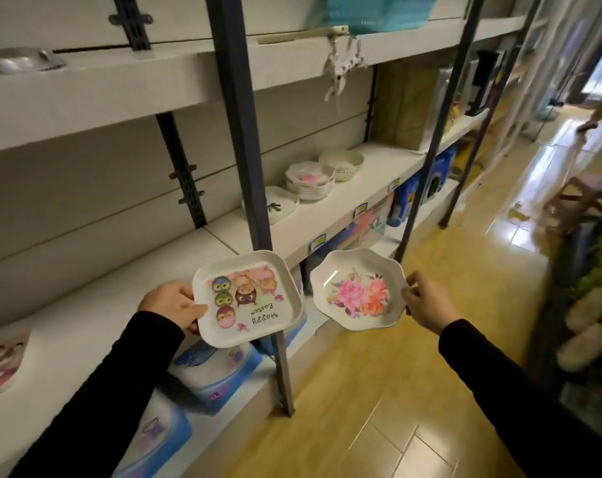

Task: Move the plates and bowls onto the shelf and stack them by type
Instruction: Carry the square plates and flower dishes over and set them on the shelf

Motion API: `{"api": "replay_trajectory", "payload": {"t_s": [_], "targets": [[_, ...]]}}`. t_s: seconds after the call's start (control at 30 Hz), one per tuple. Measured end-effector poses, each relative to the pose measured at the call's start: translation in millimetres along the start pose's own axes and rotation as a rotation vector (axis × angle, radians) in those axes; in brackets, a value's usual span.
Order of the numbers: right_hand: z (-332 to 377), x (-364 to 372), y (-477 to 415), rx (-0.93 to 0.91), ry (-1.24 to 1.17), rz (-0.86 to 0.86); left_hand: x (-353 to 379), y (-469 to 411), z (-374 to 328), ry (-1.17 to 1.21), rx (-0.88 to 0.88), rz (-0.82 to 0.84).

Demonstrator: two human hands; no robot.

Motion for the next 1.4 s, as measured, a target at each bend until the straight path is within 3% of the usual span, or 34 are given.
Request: {"api": "replay_trajectory", "payload": {"t_s": [0.43,0.67,0.87,1.17,1.4], "targets": [[-97,-80,-71,0.157,-0.023,-0.112,131,-32,-139,-0.106,0.169,0.081],[-112,-97,-167,0.169,0.016,-0.101,159,-85,-185,-0.071,0.12,0.01],[-102,-98,-255,0.092,0.007,-0.078,163,-129,-214,-0.026,0.076,-0.081],[-63,-68,-370,-0.074,-0.014,0.103,144,-174,-213,-0.02,-0.098,-0.286],[-19,-48,-473,-0.243,-0.019,0.234,128,-199,-199,0.117,-0.272,-0.465]]}}
Point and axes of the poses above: each hand's wrist, its own y-axis away from the middle knuckle, its own x-axis out of the palm, z = x × y, the point moved 8 cm from there along -y, towards the middle knuckle, and after that the axes turned 7 degrees about -x, right-handed, at the moved point
